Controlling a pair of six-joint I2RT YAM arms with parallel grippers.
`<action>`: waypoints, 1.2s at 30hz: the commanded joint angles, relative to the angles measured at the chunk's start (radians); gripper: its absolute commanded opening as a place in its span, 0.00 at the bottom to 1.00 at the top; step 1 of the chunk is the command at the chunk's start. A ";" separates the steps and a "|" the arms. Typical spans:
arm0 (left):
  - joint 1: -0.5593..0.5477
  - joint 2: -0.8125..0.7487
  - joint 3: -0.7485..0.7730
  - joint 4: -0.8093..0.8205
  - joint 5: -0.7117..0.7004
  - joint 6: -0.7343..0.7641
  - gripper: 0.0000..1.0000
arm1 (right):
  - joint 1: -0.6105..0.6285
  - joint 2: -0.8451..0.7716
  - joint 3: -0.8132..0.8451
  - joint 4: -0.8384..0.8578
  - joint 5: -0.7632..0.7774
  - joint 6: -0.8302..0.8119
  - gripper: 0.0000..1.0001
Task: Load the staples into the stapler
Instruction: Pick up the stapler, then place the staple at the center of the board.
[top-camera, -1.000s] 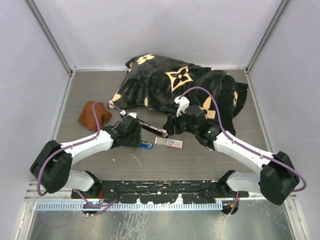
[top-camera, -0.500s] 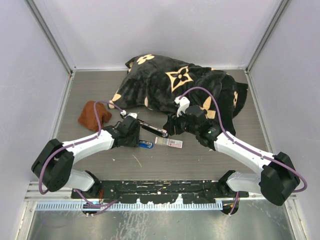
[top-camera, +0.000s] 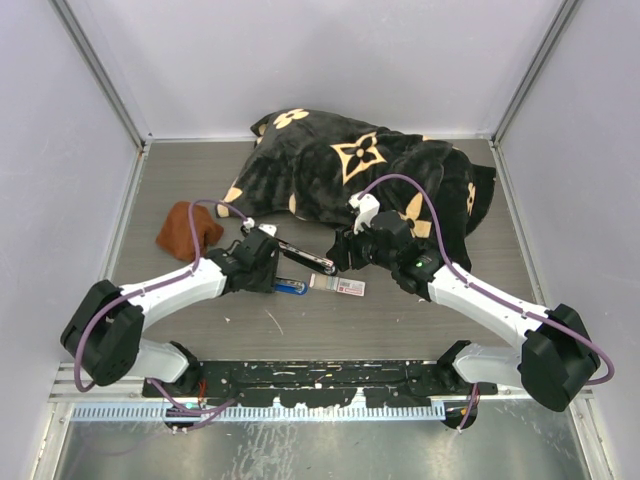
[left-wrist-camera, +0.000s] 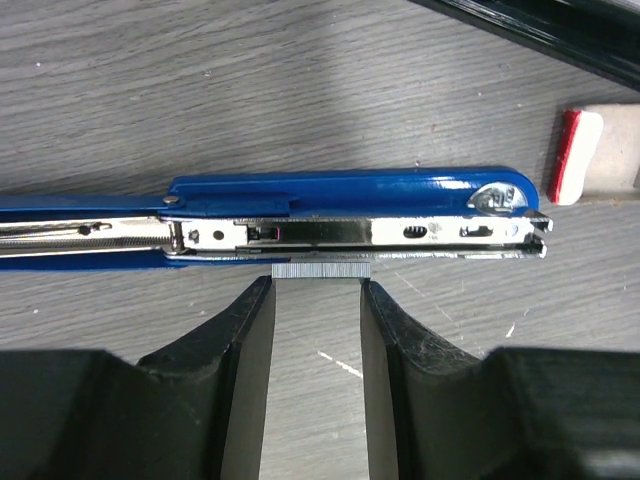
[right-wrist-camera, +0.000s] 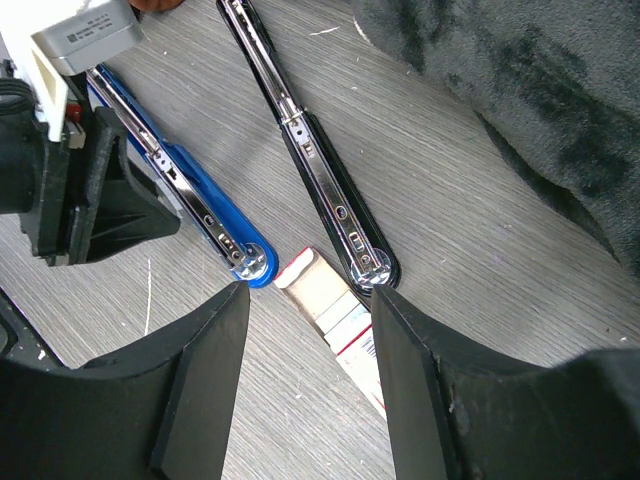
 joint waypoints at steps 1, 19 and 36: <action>0.005 -0.073 0.083 -0.101 0.037 0.063 0.33 | -0.004 -0.037 0.004 0.058 -0.002 -0.003 0.58; -0.180 -0.033 0.131 -0.316 0.189 0.099 0.31 | -0.005 -0.029 0.001 0.062 0.027 -0.010 0.58; -0.240 0.193 0.187 -0.358 0.165 0.147 0.40 | -0.047 -0.157 -0.047 0.035 0.235 0.028 0.60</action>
